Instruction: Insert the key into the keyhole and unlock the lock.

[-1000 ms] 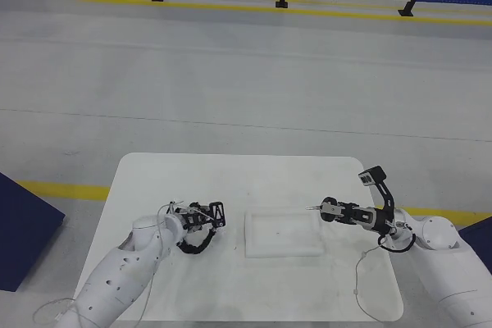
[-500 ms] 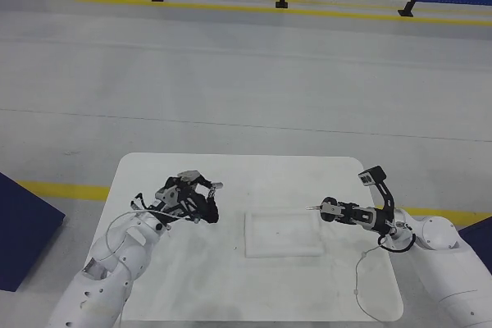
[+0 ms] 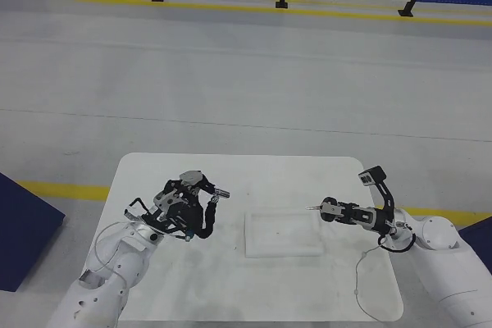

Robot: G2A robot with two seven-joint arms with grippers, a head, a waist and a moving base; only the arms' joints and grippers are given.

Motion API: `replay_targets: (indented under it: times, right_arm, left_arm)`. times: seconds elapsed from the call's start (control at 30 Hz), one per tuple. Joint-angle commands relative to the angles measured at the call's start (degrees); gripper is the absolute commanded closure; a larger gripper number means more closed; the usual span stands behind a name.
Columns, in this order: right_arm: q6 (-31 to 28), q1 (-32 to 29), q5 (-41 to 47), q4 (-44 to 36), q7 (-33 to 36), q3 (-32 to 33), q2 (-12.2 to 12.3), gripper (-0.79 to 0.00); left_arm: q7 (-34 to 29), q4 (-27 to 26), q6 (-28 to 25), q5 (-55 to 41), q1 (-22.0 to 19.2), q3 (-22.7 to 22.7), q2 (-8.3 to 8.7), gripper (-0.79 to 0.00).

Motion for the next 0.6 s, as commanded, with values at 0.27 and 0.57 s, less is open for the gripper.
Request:
replay_targets:
  times: [0.27,0.57]
  right_arm:
    - [0.0,0.0,0.0,0.0,0.0,0.0,0.0,0.000]
    - [0.0,0.0,0.0,0.0,0.0,0.0,0.0,0.000]
  left_arm:
    - [10.9,2.3,8.4,-24.3,2.0,2.3,-2.39,0.000]
    - [26.7,8.9,8.8,-39.4,0.3,7.3,-5.16,0.000]
